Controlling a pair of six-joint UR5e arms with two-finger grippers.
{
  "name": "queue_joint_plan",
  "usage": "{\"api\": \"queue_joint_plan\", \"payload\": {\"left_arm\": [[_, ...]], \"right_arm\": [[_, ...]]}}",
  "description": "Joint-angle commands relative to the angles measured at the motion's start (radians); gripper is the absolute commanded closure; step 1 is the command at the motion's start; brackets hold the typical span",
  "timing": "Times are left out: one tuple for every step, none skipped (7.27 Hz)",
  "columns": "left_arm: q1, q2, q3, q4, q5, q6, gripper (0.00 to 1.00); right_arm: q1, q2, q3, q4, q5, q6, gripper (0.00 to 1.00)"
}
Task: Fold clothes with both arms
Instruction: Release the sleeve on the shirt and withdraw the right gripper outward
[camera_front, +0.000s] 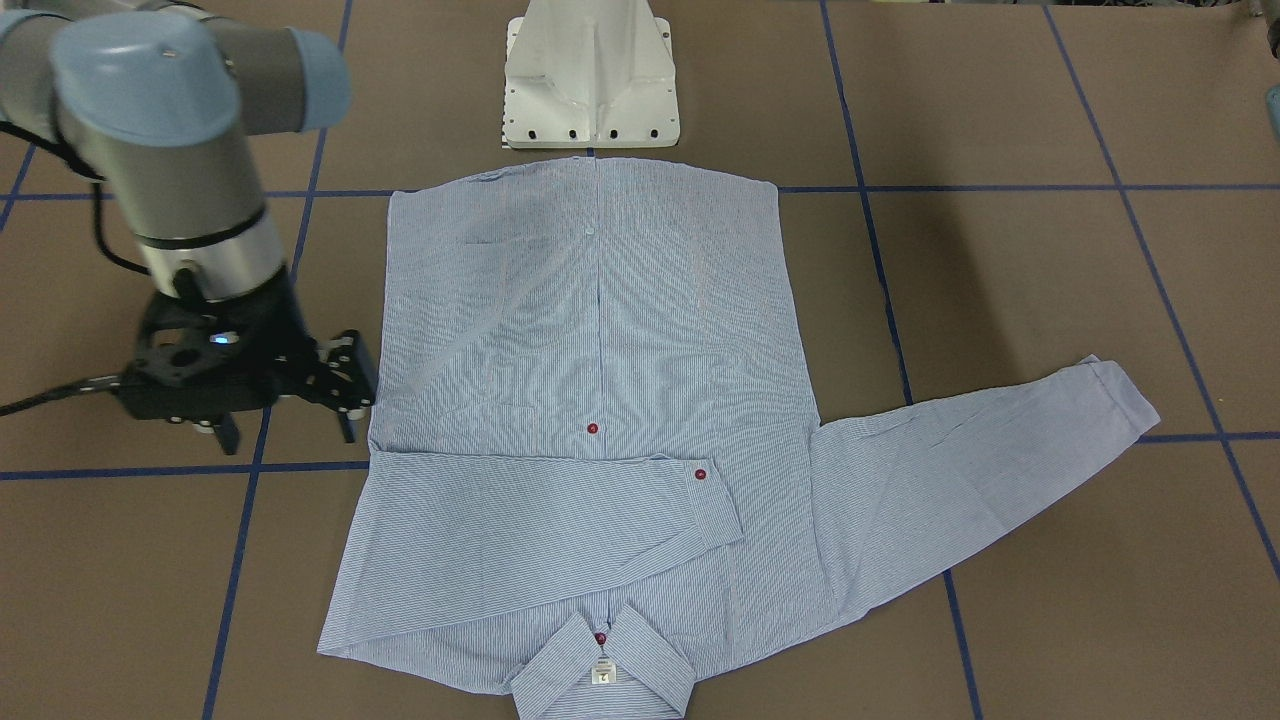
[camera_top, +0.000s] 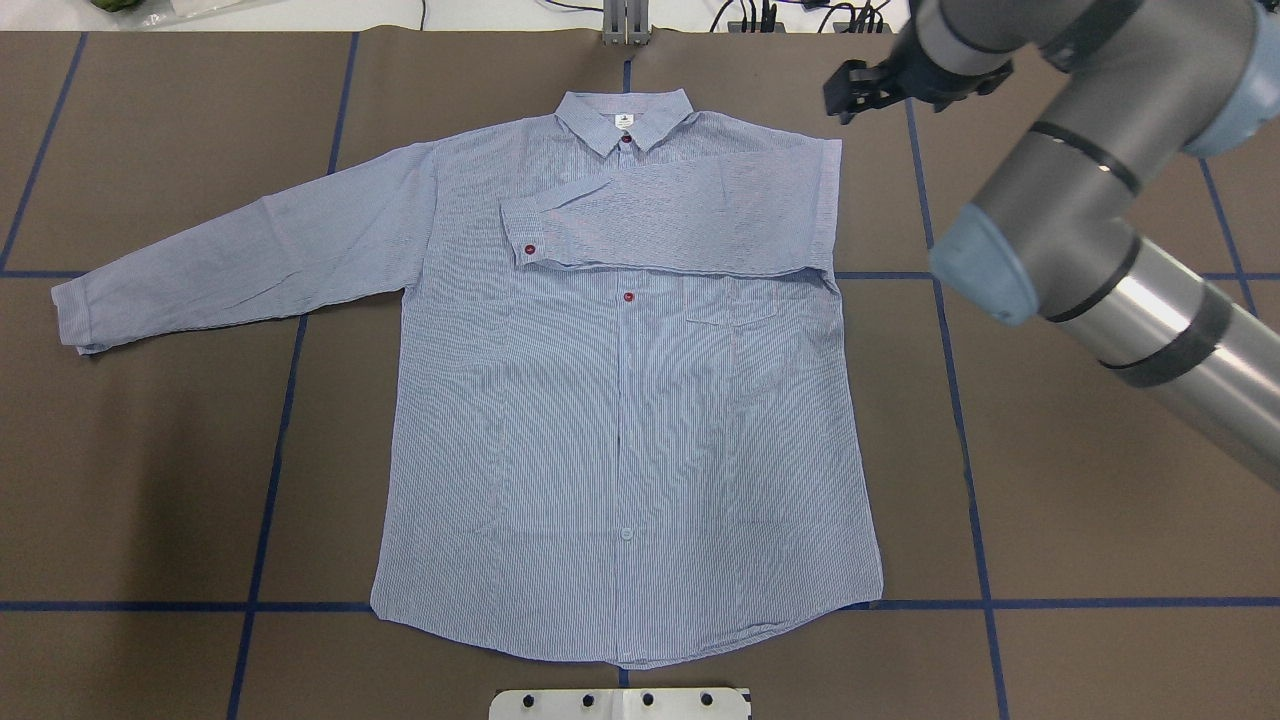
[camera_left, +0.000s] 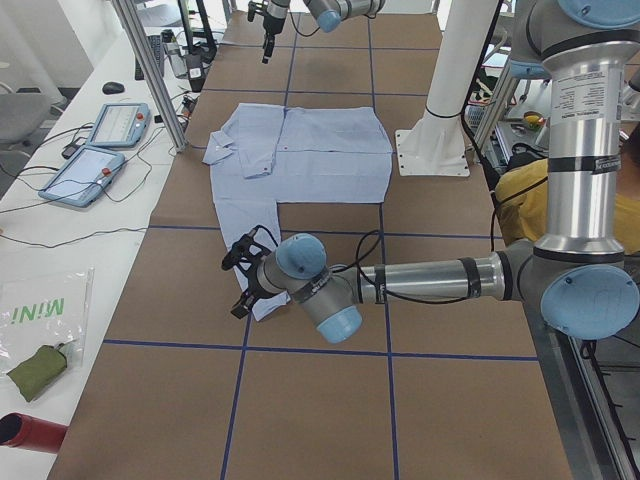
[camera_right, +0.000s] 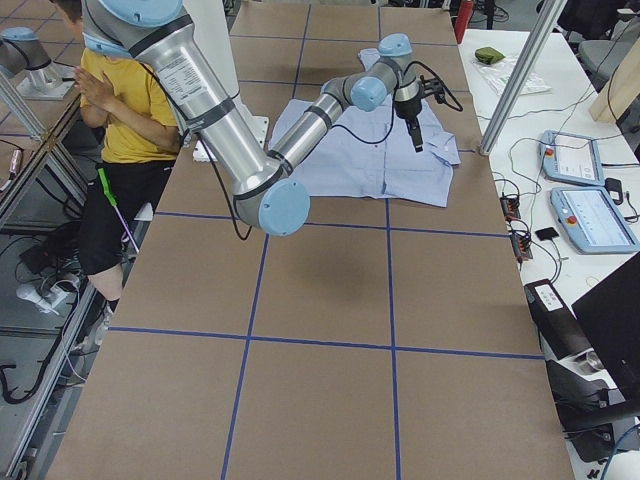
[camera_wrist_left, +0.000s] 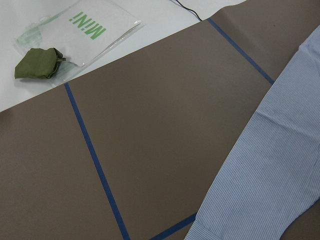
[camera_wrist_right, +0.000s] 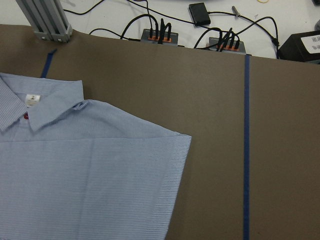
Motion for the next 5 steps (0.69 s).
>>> {"api": "queue_joint_plan", "payload": {"left_arm": [[0.072, 0.001, 0.155, -0.273, 0.006, -0.255, 0.00], [0.114, 0.001, 0.162, -0.307, 0.059, -0.329, 0.00], [0.203, 0.001, 0.165, -0.345, 0.145, -0.426, 0.00], [0.269, 0.001, 0.171, -0.410, 0.191, -0.567, 0.03], [0.347, 0.001, 0.194, -0.475, 0.271, -0.678, 0.07]], "right_arm": [[0.218, -0.219, 0.038, 0.084, 0.252, -0.280, 0.00], [0.292, -0.331, 0.038, 0.168, 0.326, -0.380, 0.00], [0.327, -0.402, 0.038, 0.239, 0.353, -0.392, 0.00], [0.332, -0.436, 0.038, 0.281, 0.353, -0.392, 0.00], [0.332, -0.438, 0.038, 0.286, 0.353, -0.390, 0.00]]}}
